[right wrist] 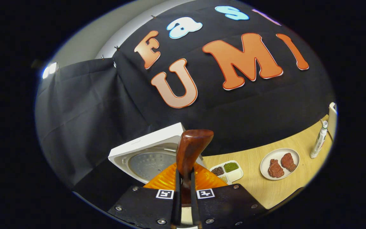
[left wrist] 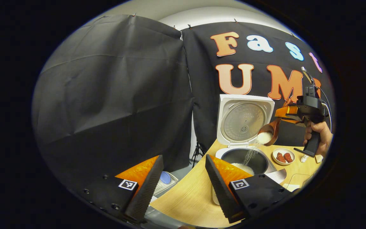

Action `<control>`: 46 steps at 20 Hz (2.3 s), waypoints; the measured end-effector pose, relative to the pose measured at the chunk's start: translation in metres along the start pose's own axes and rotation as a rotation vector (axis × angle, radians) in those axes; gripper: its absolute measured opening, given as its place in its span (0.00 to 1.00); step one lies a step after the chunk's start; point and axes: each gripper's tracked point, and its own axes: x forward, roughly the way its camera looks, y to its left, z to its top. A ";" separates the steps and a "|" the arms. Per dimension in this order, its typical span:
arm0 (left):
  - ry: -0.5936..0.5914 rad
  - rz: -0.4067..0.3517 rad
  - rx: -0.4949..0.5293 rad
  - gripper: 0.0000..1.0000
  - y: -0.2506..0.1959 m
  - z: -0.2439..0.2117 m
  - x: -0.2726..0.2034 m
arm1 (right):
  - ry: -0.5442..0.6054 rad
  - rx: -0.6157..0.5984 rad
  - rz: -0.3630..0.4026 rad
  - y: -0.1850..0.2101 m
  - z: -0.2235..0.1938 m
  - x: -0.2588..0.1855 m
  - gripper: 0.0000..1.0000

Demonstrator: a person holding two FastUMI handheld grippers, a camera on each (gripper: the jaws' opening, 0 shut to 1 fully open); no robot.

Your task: Close the left gripper, press the button to open the rice cooker; take a wooden spoon from the chopstick holder with the right hand, scoop a spoonful of rice and pour it into the rice cooker, then put the wooden spoon back into the chopstick holder.

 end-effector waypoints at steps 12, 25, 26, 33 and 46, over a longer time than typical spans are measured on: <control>0.004 -0.011 0.001 0.89 -0.008 0.001 0.005 | -0.115 -0.316 0.141 0.052 0.014 -0.014 0.12; 0.006 -0.023 0.038 0.89 -0.017 0.000 0.000 | -0.234 -0.704 0.250 0.091 0.012 -0.046 0.12; 0.006 -0.027 0.039 0.91 -0.017 0.000 0.000 | -0.239 -0.717 0.266 0.093 0.012 -0.049 0.12; 0.003 -0.028 0.039 0.91 -0.018 0.003 -0.004 | -0.266 -0.646 0.343 0.093 0.026 -0.066 0.12; 0.005 -0.094 0.048 0.91 -0.063 0.008 -0.020 | -0.184 -0.244 0.183 -0.025 0.061 -0.125 0.12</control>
